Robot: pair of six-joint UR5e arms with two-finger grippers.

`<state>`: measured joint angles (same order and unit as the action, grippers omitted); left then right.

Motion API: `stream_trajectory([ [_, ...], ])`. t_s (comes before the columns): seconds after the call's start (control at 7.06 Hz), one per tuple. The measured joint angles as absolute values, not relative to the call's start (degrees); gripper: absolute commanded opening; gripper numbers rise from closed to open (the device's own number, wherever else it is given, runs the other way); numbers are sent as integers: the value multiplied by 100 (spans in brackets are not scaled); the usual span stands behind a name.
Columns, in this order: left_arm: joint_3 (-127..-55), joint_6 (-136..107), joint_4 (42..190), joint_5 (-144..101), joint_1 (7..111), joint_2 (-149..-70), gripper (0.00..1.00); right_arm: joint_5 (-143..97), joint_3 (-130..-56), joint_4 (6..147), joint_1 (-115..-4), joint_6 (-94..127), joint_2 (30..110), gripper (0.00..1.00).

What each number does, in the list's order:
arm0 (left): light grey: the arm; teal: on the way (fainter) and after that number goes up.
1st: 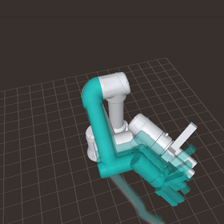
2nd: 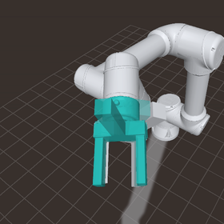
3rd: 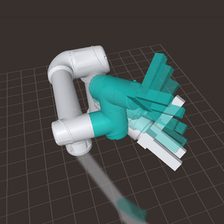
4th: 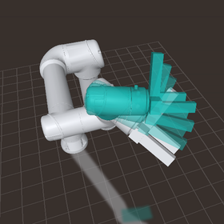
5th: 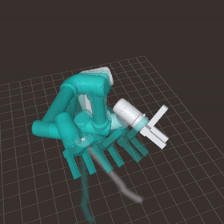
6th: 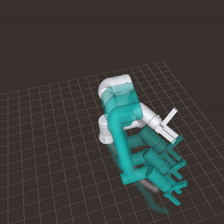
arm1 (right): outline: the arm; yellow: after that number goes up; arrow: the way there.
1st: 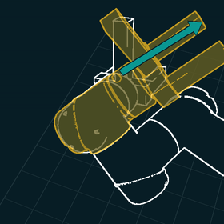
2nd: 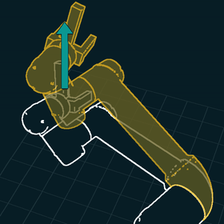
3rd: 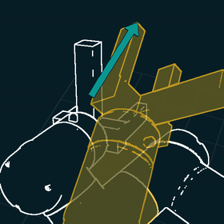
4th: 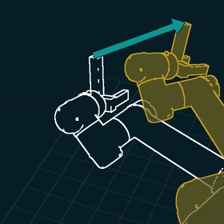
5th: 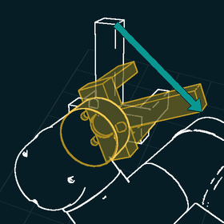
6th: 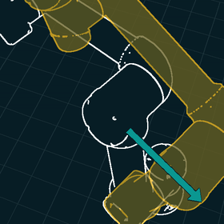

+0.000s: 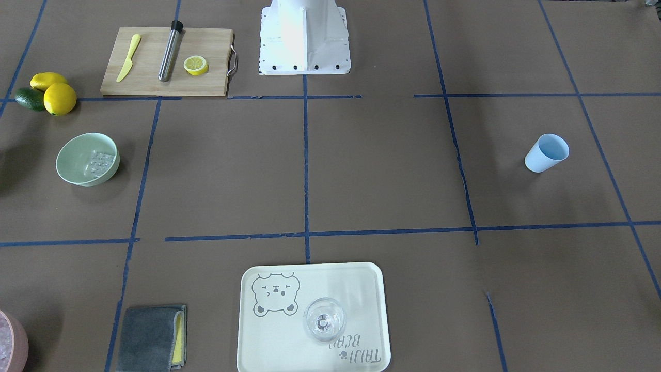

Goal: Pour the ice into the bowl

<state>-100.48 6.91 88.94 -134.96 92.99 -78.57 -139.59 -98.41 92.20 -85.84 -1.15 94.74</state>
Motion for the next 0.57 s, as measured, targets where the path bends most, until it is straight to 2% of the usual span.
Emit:
stream_trajectory([
  [0.57, -10177, 773, 8800, -13488, 9098, -7732, 100, -13978, -9836, 9212, -8544, -118, 9468, 100],
])
